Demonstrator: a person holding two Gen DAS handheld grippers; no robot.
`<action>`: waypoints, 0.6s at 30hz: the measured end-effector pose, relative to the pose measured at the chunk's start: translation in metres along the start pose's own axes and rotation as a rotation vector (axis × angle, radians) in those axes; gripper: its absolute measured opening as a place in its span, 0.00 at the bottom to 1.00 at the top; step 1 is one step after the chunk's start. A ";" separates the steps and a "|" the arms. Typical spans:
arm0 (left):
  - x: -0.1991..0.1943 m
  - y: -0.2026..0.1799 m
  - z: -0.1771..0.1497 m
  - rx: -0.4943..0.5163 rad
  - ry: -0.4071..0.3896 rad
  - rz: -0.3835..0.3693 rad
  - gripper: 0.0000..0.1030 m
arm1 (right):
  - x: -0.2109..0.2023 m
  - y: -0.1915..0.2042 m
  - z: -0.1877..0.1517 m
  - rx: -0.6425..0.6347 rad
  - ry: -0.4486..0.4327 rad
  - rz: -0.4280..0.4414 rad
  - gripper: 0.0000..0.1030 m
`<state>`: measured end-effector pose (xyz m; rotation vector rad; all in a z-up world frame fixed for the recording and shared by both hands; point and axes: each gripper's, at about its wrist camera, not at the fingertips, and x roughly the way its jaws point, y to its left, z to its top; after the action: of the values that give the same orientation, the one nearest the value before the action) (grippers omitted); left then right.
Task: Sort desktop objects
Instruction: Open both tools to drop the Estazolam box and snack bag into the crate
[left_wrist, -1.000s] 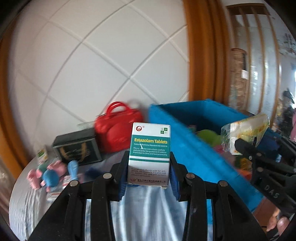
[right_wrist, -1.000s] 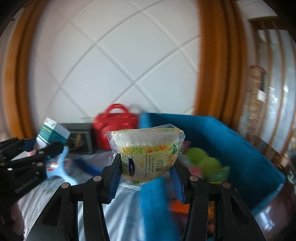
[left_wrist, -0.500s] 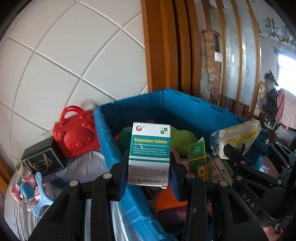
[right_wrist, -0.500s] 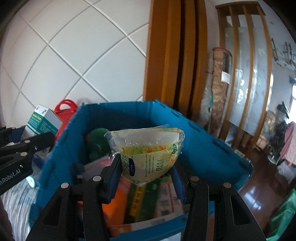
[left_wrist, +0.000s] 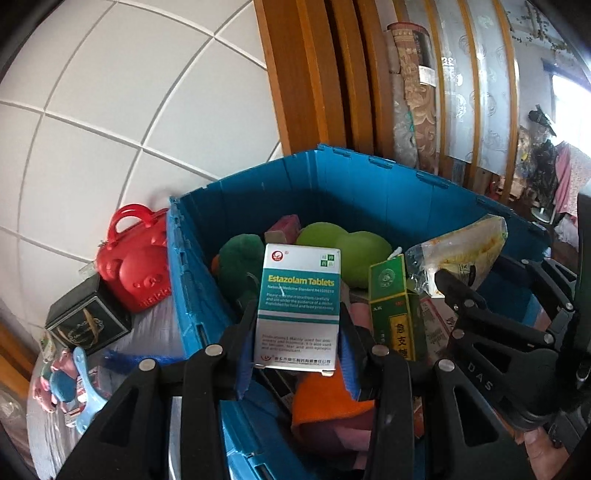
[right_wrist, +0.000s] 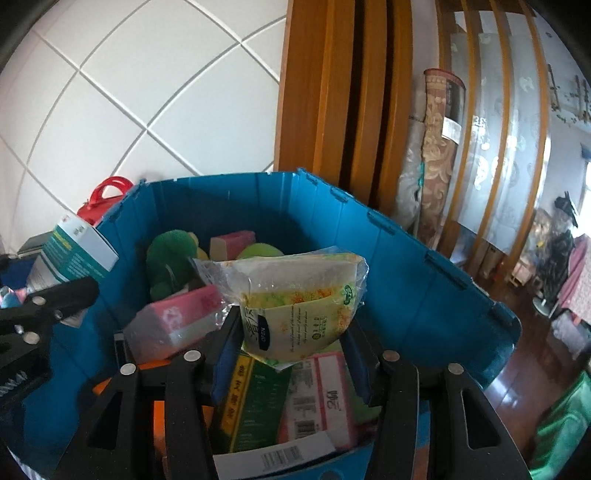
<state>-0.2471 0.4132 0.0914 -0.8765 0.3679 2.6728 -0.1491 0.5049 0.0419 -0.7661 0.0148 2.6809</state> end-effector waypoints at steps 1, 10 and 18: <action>0.001 -0.001 0.000 0.001 0.009 0.000 0.37 | 0.002 -0.001 0.000 -0.001 0.003 0.001 0.53; 0.001 0.005 -0.001 -0.036 0.023 0.019 0.69 | -0.002 -0.001 0.000 -0.006 -0.012 -0.011 0.85; -0.009 0.011 -0.004 -0.057 0.001 0.017 0.69 | -0.015 -0.005 0.002 0.002 -0.040 -0.038 1.00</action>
<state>-0.2416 0.3996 0.0955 -0.8957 0.3021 2.7109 -0.1370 0.5052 0.0516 -0.7052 -0.0063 2.6591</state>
